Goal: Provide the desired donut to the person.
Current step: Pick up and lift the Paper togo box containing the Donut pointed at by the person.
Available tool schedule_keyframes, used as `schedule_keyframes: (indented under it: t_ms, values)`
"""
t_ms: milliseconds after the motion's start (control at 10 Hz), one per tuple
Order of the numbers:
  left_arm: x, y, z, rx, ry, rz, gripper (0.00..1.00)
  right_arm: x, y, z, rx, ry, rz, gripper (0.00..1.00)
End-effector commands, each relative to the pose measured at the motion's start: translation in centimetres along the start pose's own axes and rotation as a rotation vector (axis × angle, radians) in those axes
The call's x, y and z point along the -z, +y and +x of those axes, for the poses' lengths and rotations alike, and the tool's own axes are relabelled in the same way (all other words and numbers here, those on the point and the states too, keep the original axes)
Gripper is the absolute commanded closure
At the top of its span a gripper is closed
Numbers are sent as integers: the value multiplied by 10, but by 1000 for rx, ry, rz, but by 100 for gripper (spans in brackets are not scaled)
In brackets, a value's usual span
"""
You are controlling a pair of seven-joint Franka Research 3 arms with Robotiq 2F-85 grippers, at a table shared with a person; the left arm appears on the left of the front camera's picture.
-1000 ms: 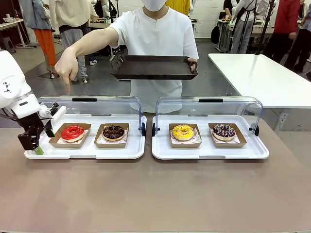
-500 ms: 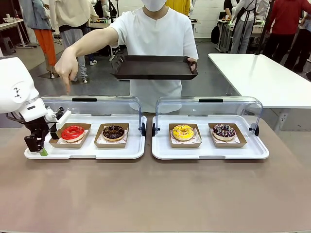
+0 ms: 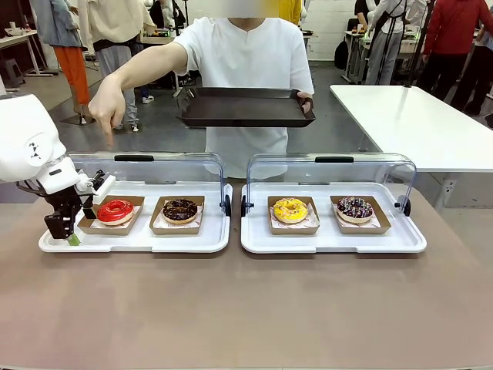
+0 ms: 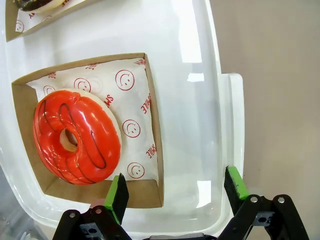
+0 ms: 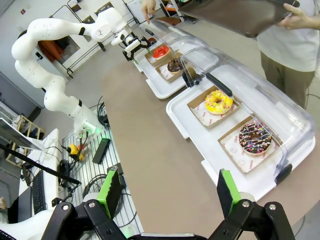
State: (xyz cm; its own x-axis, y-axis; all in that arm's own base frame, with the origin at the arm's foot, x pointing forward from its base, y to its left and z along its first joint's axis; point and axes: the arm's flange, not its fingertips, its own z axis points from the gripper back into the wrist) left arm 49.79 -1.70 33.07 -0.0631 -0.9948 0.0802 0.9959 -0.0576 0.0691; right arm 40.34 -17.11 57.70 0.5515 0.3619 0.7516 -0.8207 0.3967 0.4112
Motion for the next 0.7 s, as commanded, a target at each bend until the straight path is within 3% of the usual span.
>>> schedule_keyframes:
  t_ms: [0, 100, 200, 300, 400, 600]
  values:
    - [3, 4, -2, 10, 32, 15, 54, 1, 0, -1, -2, -4, 4, 0]
    - [4, 3, -3, 14, 31, 11, 54, 1, 0, -1, -2, -4, 4, 0]
    - [4, 3, -3, 14, 32, 5, 100, 1, 0, -1, -2, -4, 4, 0]
    - [4, 3, -3, 13, 32, 0, 58, 1, 0, -1, -2, -4, 4, 0]
    - [5, 3, -3, 13, 32, 0, 100, 1, 0, -1, -2, -4, 4, 0]
    - [4, 3, -3, 11, 34, -1, 100, 1, 0, -1, -2, -4, 4, 0]
